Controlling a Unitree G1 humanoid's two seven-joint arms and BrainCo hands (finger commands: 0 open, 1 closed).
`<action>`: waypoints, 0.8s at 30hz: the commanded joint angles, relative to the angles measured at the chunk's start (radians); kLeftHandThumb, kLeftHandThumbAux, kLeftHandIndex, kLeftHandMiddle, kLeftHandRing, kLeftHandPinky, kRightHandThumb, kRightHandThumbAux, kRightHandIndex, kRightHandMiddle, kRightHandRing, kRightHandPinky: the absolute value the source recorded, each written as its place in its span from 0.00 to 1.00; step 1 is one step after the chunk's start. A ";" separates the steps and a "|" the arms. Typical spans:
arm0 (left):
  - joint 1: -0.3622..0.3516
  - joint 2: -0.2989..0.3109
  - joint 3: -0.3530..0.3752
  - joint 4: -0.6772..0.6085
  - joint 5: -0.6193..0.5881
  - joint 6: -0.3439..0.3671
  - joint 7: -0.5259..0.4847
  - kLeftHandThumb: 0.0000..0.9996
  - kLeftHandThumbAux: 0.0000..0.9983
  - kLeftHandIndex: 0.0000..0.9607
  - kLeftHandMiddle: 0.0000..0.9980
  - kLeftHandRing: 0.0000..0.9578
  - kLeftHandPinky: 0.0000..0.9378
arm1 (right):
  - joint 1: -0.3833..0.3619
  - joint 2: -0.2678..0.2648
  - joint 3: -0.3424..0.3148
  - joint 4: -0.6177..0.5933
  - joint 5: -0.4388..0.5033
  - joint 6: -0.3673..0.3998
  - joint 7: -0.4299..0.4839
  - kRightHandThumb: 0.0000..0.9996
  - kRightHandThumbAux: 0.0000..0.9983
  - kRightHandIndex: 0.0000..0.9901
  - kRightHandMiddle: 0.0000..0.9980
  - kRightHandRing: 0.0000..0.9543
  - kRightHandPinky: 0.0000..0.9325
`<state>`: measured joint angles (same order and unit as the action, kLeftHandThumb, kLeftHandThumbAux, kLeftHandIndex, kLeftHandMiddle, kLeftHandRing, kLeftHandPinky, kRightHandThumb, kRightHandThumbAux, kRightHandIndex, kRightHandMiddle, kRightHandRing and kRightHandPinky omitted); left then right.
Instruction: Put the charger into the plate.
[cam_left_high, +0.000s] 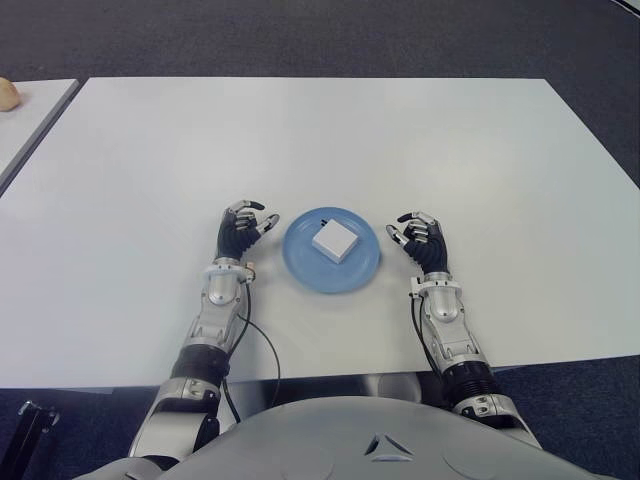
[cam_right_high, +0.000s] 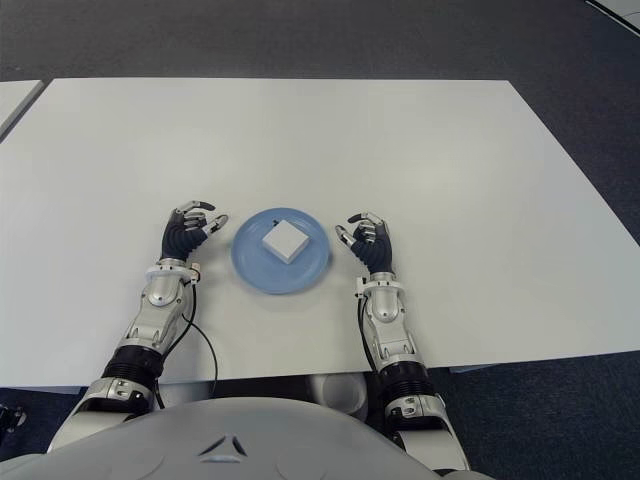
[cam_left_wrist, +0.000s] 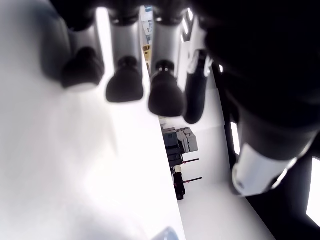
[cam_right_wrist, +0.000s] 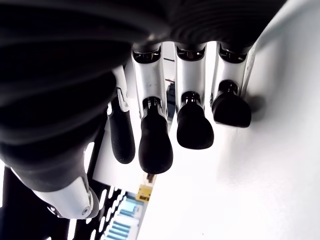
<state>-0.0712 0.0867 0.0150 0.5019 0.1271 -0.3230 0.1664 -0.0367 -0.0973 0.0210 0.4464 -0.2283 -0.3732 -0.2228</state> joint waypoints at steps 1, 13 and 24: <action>0.020 -0.001 -0.007 -0.001 -0.003 0.029 -0.025 0.71 0.72 0.45 0.82 0.86 0.88 | 0.005 0.002 0.001 0.008 0.003 -0.007 0.000 0.70 0.73 0.44 0.77 0.82 0.87; 0.025 -0.002 -0.003 -0.013 -0.011 0.028 -0.034 0.71 0.72 0.45 0.81 0.86 0.88 | 0.005 -0.001 -0.002 0.013 0.006 0.002 0.004 0.70 0.73 0.44 0.76 0.82 0.85; 0.029 -0.001 -0.004 -0.023 -0.009 0.036 -0.035 0.71 0.72 0.45 0.82 0.86 0.88 | 0.007 0.000 -0.003 0.007 0.012 0.003 0.011 0.70 0.73 0.44 0.75 0.81 0.84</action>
<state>-0.0581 0.0860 0.0151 0.4767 0.1188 -0.3097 0.1493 -0.0367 -0.0977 0.0200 0.4462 -0.2248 -0.3734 -0.2178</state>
